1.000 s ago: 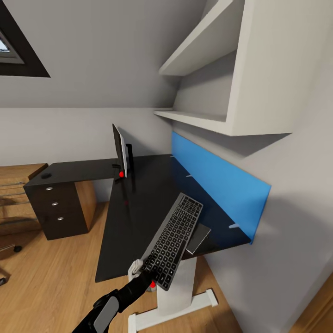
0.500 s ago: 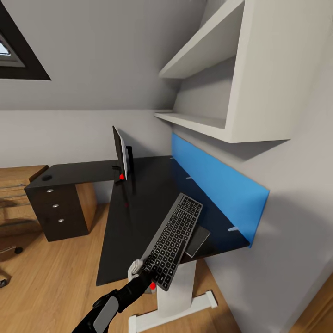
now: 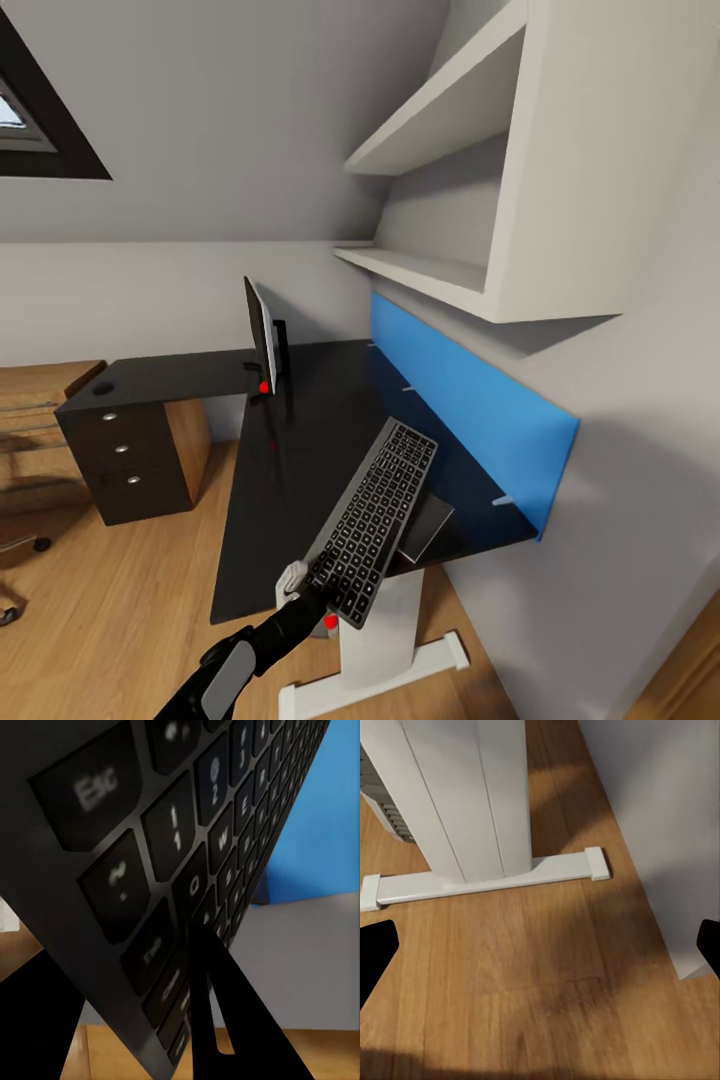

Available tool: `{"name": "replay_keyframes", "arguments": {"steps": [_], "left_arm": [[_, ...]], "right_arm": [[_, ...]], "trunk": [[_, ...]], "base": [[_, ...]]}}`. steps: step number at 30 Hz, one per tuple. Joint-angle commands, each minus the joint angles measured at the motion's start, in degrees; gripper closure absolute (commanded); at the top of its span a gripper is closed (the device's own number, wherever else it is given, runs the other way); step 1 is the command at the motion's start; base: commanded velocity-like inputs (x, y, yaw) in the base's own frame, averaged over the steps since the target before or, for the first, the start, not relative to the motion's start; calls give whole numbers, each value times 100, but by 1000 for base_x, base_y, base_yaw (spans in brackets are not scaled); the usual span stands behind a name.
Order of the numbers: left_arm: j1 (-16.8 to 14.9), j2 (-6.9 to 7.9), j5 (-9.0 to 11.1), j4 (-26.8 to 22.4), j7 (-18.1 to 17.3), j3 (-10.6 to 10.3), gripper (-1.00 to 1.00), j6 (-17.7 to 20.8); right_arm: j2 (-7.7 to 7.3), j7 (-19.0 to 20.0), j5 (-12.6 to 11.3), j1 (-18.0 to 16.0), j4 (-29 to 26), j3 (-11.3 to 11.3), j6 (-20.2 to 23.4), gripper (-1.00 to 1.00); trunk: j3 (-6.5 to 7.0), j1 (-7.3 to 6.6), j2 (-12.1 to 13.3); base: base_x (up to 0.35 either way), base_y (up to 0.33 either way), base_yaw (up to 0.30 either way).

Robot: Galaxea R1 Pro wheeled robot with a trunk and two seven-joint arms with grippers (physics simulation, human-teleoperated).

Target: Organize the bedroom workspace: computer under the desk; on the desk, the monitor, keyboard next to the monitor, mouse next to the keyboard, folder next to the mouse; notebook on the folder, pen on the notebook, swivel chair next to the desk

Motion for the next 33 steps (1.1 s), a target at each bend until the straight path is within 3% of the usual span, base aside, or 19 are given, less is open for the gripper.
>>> {"name": "replay_keyframes", "arguments": {"steps": [1, 16, 28, 33], "left_arm": [[-2, 9, 54, -2, 6, -4, 100, 49], [-3, 26, 54, -2, 6, -4, 100, 52], [-5, 59, 38, -10, -10, -12, 100, 49], [-4, 61, 37, -11, -11, -9, 100, 49]], "right_arm": [[-2, 9, 52, -7, 12, -47, -25, -100], [-8, 9, 50, -7, 12, -53, -14, -100], [-15, 9, 41, -7, 12, -56, -11, -100], [-12, 9, 41, -7, 12, -56, -11, -100]], "trunk": [[12, -23, 38], [281, -352, 639], [281, -352, 639], [281, -352, 639]], "base": [[0, 0, 0], [0, 0, 0], [-8, 0, 0], [-237, 0, 0]]}}
